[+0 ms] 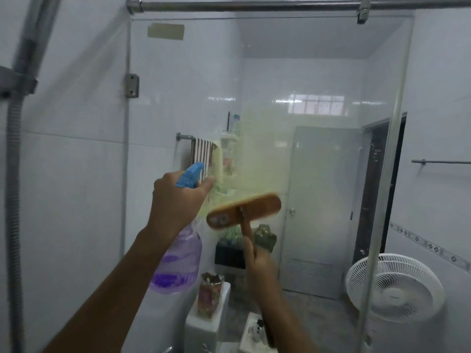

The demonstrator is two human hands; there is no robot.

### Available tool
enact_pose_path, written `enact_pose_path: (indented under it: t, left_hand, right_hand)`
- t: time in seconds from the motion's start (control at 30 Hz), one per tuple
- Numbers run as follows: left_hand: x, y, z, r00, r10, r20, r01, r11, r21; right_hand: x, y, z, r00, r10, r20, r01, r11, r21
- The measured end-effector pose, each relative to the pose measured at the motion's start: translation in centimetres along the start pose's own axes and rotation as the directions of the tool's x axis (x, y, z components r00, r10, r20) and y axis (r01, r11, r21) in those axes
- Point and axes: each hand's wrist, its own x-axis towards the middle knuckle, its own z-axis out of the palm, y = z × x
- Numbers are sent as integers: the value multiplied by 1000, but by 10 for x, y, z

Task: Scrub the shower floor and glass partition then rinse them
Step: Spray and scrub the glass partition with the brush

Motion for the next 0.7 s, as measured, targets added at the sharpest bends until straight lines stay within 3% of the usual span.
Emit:
enact_pose_path:
  t: [0.13, 0.27, 0.4, 0.57, 0.7]
  left_hand:
    - [-2, -12, -1, 999, -47, -5, 47, 998, 37]
    - [-8, -25, 2, 998, -61, 10, 60, 996, 66]
    - [-10, -41, -4, 990, -142, 24, 141, 989, 35]
    - [-9, -47, -14, 990, -135, -31, 138, 984, 109]
    - [-4, -54, -25, 989, -145, -35, 148, 981, 122]
  right_hand:
    - [-11, 17, 9, 996, 39, 82, -31, 994, -102]
    - [50, -73, -19, 991, -121, 63, 127, 987, -94]
    - [99, -141, -28, 994, -112, 3, 112, 993, -32]
    - [53, -76, 16, 992, -87, 97, 89, 996, -21]
    - [-8, 2, 71, 975, 114, 193, -144, 978, 148]
